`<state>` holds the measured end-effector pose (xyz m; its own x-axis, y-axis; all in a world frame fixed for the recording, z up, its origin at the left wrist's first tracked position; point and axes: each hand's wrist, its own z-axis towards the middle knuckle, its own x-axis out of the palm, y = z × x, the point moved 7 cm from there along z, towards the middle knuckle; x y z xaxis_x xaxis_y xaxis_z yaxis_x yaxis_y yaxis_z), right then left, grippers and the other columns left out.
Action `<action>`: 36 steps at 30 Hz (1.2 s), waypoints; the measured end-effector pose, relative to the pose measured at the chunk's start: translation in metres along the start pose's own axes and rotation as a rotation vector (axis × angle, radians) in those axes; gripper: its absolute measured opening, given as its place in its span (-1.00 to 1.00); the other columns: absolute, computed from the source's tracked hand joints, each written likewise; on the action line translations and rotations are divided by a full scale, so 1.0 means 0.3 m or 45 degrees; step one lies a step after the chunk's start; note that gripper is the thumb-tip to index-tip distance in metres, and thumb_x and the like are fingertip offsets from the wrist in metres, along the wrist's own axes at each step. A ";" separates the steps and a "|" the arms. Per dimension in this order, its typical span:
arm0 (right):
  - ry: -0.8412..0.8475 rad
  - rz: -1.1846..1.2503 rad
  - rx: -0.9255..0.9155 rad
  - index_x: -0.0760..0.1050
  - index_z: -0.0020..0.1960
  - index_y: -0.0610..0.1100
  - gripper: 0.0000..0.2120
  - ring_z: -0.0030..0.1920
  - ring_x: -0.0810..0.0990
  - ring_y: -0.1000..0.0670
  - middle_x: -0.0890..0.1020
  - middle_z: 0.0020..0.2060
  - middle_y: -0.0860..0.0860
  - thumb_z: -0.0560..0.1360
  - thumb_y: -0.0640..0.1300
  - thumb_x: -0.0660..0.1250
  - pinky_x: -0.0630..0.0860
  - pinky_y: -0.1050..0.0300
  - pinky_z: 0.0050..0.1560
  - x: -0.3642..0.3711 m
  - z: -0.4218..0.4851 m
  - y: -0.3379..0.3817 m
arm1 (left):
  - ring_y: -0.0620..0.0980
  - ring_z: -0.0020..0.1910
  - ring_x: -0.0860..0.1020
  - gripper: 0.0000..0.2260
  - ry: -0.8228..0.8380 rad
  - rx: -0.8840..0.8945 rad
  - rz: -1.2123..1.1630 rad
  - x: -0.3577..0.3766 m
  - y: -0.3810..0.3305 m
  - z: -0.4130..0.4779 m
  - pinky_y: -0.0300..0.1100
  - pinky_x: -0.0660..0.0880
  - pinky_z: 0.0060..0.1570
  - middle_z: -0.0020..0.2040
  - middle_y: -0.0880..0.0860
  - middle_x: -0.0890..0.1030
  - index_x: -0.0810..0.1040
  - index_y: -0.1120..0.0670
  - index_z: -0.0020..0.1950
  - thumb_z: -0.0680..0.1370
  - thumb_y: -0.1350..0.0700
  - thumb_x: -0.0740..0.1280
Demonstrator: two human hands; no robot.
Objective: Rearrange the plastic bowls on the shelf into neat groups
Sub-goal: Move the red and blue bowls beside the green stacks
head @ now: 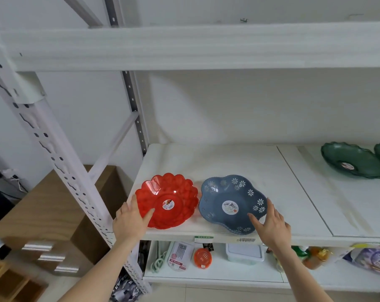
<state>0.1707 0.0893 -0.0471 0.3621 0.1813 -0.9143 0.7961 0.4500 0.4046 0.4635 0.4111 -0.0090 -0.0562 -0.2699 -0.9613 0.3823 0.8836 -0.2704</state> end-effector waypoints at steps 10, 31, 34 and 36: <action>-0.041 0.342 0.070 0.04 0.48 -0.17 -0.26 0.21 0.50 -0.26 0.50 0.28 -0.20 0.47 0.11 0.31 0.48 -0.13 0.13 0.078 0.037 0.004 | 0.20 0.08 0.61 -0.29 0.045 -0.057 -0.277 0.124 0.048 0.052 0.06 0.56 -0.10 0.18 0.14 0.57 0.16 0.16 0.47 0.51 -0.29 0.18; -0.152 0.787 0.178 0.27 0.21 -0.27 -0.67 -0.20 0.45 -0.15 0.53 -0.15 -0.13 0.46 -0.36 0.20 0.37 0.04 -0.17 0.001 0.033 0.015 | 0.27 0.16 0.56 -0.65 -0.020 -0.164 -0.801 0.049 0.024 0.020 0.15 0.48 0.14 0.16 0.20 0.59 0.36 0.12 0.35 0.57 0.17 0.27; -0.177 0.801 0.174 0.28 0.22 -0.22 -0.66 -0.22 0.46 -0.13 0.52 -0.16 -0.10 0.46 -0.34 0.20 0.39 0.03 -0.18 -0.069 0.018 0.008 | 0.28 0.18 0.55 -0.63 -0.010 -0.172 -0.804 0.001 0.013 -0.013 0.17 0.47 0.17 0.18 0.21 0.58 0.33 0.13 0.38 0.58 0.19 0.26; -0.182 0.792 0.160 0.28 0.23 -0.19 -0.65 -0.22 0.47 -0.12 0.52 -0.17 -0.07 0.46 -0.33 0.20 0.41 0.03 -0.20 -0.105 0.008 0.004 | 0.28 0.19 0.54 -0.62 -0.012 -0.160 -0.815 -0.025 0.000 -0.034 0.18 0.47 0.19 0.20 0.21 0.57 0.31 0.13 0.40 0.58 0.20 0.26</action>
<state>0.1616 0.0820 -0.0176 0.8279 0.2533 -0.5004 0.4643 0.1909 0.8649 0.4546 0.4170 -0.0024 -0.2288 -0.7606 -0.6076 0.1653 0.5847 -0.7942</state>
